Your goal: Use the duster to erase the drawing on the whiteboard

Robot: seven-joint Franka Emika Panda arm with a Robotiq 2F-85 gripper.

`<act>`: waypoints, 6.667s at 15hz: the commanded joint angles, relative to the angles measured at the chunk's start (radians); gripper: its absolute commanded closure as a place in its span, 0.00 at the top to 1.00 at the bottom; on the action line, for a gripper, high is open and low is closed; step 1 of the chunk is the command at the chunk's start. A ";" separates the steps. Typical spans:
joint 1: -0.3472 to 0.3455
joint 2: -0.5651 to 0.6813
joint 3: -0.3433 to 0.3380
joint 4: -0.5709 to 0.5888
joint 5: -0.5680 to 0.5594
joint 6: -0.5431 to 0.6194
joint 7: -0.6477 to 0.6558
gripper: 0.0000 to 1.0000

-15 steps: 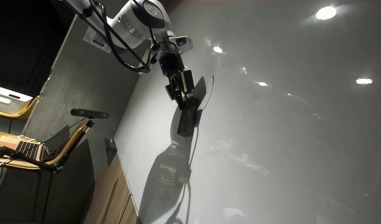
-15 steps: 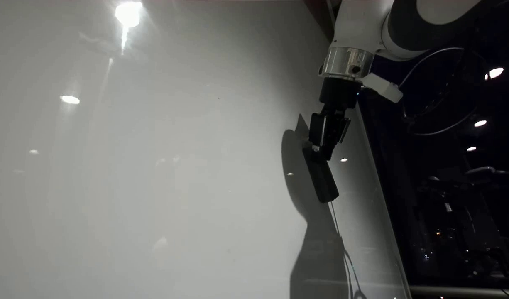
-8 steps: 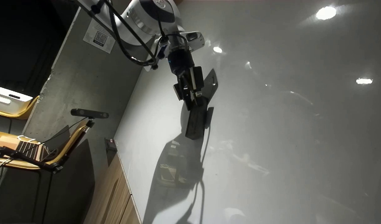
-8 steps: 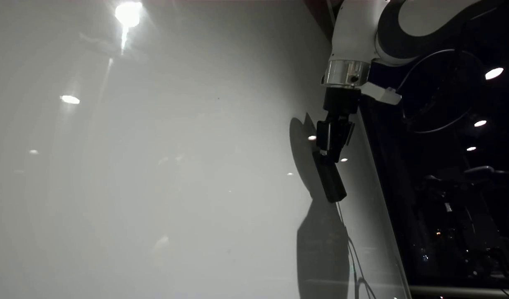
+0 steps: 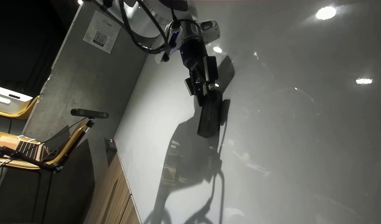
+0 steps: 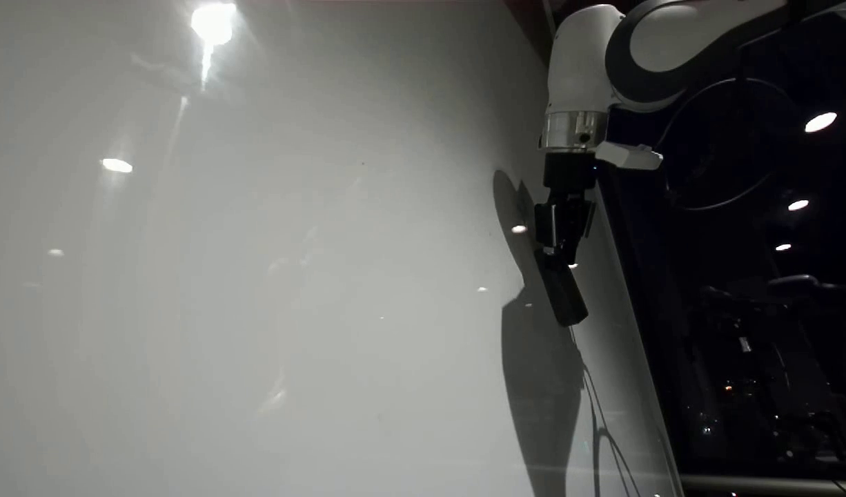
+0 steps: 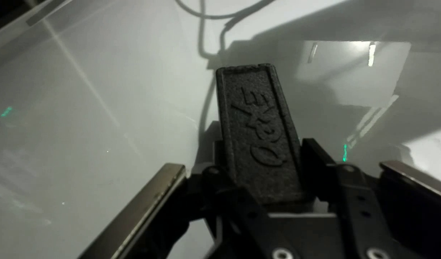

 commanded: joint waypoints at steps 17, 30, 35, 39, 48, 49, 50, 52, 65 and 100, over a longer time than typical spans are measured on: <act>0.077 0.039 0.038 0.232 0.021 -0.019 0.038 0.29; 0.020 0.164 -0.053 0.324 -0.026 0.019 -0.065 0.29; 0.030 0.151 -0.056 0.313 -0.015 -0.009 -0.073 0.29; 0.049 0.084 -0.038 0.216 0.006 -0.020 -0.046 0.29; 0.062 -0.048 -0.035 -0.099 0.037 0.031 -0.009 0.29; 0.063 -0.063 -0.035 -0.143 0.040 0.044 -0.004 0.29; 0.064 -0.074 -0.034 -0.179 0.043 0.053 -0.003 0.29; 0.061 -0.095 -0.034 -0.250 0.045 0.066 0.003 0.29; 0.078 -0.218 -0.060 -0.713 0.243 0.049 -0.055 0.29; 0.107 0.087 -0.082 -0.872 0.433 0.328 -0.280 0.29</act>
